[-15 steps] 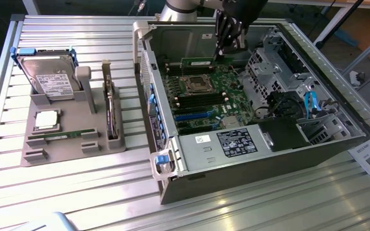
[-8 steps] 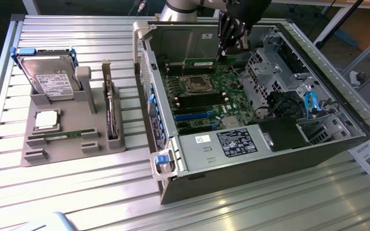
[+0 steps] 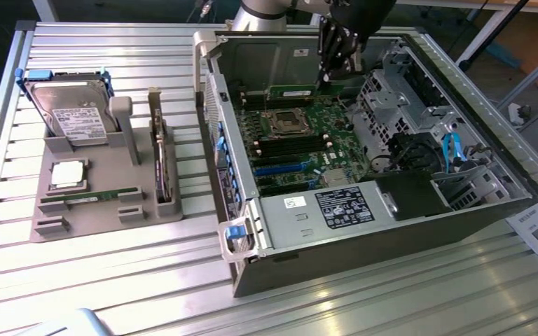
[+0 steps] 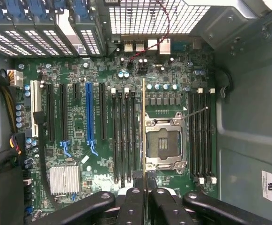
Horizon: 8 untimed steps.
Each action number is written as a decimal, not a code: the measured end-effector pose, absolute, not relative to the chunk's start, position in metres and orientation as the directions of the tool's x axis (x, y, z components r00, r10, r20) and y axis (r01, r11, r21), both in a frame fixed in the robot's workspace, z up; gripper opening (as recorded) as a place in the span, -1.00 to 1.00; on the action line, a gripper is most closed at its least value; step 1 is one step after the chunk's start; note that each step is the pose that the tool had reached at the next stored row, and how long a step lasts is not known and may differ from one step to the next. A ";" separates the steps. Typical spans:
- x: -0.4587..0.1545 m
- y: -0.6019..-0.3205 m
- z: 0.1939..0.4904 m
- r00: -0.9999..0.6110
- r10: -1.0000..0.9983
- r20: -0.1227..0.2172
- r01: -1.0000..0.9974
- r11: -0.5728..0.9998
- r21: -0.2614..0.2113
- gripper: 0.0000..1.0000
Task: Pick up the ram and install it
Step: 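Insert the ram into the slot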
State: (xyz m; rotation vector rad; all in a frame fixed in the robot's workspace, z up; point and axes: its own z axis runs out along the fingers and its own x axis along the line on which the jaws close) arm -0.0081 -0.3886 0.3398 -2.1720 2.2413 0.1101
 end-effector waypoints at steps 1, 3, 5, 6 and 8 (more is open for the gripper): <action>-0.008 -0.389 0.340 -0.033 -0.998 -0.061 -0.999 0.030 0.038 -0.76; -0.007 -0.389 0.340 -0.033 -0.998 -0.059 -0.999 0.030 0.038 -0.76; -0.007 -0.389 0.339 -0.033 -0.998 -0.056 -0.999 0.031 0.038 -0.76; -0.007 -0.389 0.337 -0.033 -0.998 -0.056 -0.999 0.031 0.037 -0.76; -0.007 -0.390 0.333 -0.033 -0.998 -0.055 -0.999 0.031 0.037 -0.76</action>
